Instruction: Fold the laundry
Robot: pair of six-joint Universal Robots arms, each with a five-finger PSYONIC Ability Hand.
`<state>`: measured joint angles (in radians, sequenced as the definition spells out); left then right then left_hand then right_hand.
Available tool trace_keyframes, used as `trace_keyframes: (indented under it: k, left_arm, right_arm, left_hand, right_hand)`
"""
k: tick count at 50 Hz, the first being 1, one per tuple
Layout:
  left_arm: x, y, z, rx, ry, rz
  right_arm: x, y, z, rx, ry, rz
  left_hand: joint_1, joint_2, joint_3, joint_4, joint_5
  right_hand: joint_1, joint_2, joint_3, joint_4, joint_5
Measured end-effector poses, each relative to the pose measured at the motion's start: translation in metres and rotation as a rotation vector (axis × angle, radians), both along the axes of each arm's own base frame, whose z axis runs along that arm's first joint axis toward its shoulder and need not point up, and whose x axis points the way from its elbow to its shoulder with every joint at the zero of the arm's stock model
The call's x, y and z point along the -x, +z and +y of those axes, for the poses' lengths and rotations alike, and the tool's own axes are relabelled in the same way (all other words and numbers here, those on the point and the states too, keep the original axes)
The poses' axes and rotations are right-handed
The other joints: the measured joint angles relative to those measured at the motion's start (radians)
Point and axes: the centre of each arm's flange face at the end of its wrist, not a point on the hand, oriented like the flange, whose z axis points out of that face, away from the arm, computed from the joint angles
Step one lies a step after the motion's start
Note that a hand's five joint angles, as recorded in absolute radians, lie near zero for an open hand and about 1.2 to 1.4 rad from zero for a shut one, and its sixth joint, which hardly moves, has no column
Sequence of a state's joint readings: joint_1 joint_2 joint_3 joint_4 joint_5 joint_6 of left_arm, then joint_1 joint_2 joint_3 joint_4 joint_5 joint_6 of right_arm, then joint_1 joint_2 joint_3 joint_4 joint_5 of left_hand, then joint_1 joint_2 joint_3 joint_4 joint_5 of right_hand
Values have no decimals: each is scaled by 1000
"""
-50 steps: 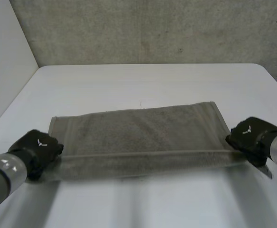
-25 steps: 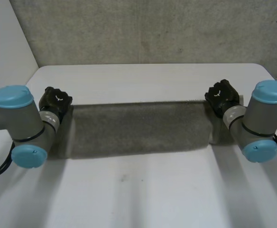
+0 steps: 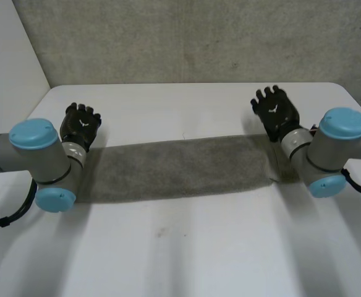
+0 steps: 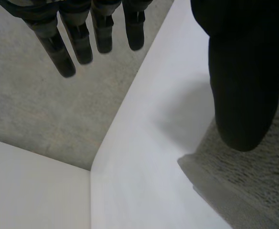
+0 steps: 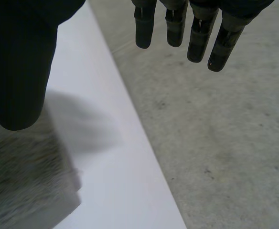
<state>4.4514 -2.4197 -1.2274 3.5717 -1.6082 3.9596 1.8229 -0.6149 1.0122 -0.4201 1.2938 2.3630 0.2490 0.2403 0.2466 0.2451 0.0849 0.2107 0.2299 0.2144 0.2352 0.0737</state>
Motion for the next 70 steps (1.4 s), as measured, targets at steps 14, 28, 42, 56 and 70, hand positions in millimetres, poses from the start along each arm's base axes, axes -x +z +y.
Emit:
trace_keyframes:
  k: [14, 28, 42, 56, 70]
  left_arm:
    - [-5, 69, 38, 77, -14, 45]
    - [-13, 90, 107, -12, -38, 297]
    - [-15, 76, 124, -121, -14, 487]
    - [-17, 70, 127, -141, -12, 479]
    - [-18, 68, 129, -144, -9, 477]
  right_arm:
    - [34, 87, 23, -175, -47, -394]
    - [78, 65, 98, -677, -245, -386]
    - [82, 15, 91, -614, -245, -359]
    - [83, -7, 81, -575, -237, -296]
    - [104, -8, 59, -437, -315, -197]
  left_hand:
    - [-66, -68, -74, -70, -58]
    - [-72, -72, -76, -73, -60]
    - [-72, -72, -76, -73, -60]
    - [-73, -74, -79, -76, -60]
    - [-73, -74, -79, -76, -60]
  right_hand:
    - [0, 0, 0, 0, -1]
    - [3, 4, 10, 3, 1]
    - [320, 390, 407, 385, 345]
    - [364, 436, 457, 434, 395]
    - [743, 947, 967, 955, 898]
